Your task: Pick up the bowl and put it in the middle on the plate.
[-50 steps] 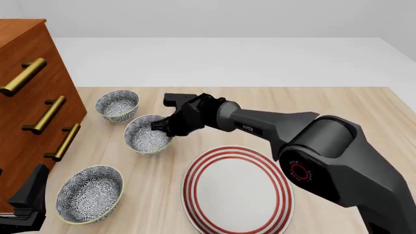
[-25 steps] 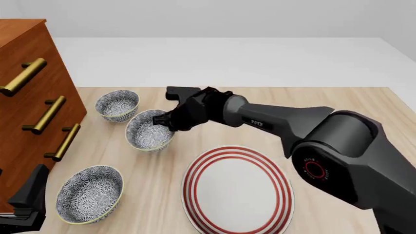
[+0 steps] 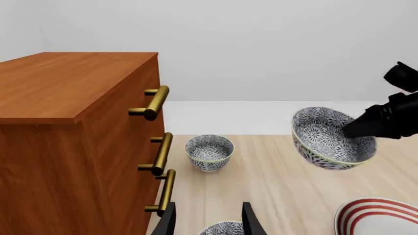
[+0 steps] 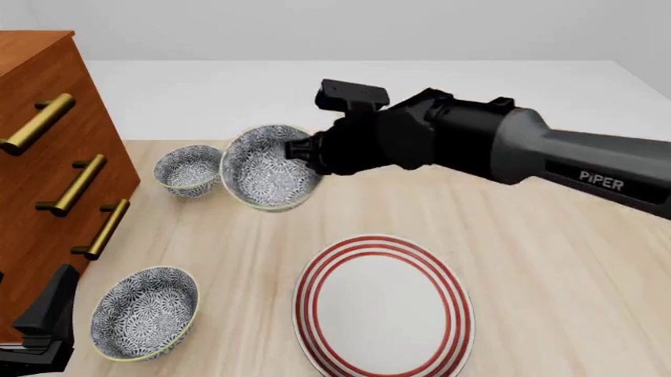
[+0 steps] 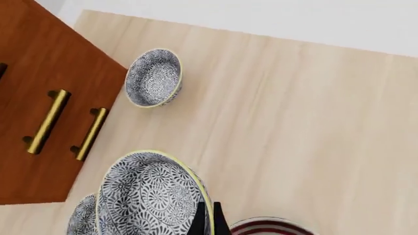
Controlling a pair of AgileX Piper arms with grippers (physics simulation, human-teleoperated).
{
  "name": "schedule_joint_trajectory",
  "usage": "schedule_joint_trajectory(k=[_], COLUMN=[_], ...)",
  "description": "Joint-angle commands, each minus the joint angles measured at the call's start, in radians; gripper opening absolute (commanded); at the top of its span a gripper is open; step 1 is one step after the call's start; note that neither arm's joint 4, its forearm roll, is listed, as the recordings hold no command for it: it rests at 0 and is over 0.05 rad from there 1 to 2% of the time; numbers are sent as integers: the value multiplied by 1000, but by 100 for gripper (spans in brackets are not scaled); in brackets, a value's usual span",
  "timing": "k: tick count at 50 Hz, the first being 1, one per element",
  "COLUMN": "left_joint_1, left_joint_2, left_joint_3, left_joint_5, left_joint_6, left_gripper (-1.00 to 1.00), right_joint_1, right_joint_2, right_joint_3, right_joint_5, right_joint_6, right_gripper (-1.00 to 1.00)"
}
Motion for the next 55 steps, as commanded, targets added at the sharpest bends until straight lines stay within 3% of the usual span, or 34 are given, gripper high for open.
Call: schedule_joint_trajectory(k=[1, 17, 28, 55], left_joint_1=[0, 0, 0, 0], left_joint_2=[0, 0, 0, 0], left_joint_3=[0, 0, 0, 0], left_joint_5=[0, 0, 0, 0], left_joint_6=[0, 0, 0, 0], left_gripper=[100, 100, 100, 100], right_joint_1=[-37, -151, -172, -154], right_joint_2=[-253, -390, -429, -337], right_joint_3=[246, 536, 633, 797], right_joint_5=[-32, -83, -104, -244], right_joint_6=[-20, -52, -54, -9], right_gripper=[-100, -100, -100, -100])
